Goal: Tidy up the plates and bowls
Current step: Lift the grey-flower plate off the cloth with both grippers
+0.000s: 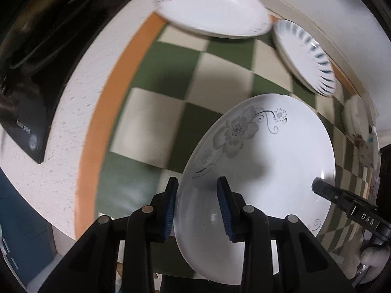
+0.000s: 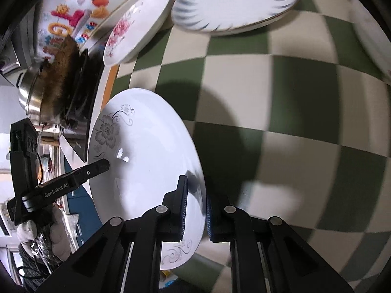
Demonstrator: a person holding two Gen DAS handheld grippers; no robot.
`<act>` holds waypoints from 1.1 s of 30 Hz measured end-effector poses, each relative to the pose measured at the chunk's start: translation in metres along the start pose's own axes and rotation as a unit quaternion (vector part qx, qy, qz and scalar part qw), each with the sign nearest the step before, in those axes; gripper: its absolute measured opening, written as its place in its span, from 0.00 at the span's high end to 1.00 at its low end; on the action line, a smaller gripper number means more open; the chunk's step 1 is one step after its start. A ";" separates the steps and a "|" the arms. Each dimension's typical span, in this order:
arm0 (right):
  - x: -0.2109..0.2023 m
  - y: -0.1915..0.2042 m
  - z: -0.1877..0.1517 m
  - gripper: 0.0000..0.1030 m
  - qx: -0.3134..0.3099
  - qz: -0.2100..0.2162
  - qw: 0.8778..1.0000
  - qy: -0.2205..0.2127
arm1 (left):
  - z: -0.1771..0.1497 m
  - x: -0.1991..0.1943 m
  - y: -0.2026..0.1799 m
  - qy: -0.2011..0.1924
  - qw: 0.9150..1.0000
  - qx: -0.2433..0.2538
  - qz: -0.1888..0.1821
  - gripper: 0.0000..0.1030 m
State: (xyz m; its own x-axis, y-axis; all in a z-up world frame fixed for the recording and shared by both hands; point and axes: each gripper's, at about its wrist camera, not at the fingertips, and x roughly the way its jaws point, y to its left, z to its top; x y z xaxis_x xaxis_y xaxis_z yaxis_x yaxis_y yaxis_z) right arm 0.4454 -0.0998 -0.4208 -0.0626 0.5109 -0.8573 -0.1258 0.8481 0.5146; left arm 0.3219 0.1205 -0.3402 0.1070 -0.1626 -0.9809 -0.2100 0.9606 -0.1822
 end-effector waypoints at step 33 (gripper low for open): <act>-0.057 -0.138 -0.043 0.83 0.087 -0.039 0.995 -0.032 | 0.006 0.052 -0.100 0.053 0.994 0.095 0.008 0.71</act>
State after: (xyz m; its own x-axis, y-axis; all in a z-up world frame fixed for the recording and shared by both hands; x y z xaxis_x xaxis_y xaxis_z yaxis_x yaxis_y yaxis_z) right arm 0.4234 -0.2521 -0.4433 0.0047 0.4466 -0.8947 0.0453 0.8937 0.4463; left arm 0.3546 0.0170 -0.3728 -0.0008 -0.1601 -0.9871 -0.0221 0.9869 -0.1600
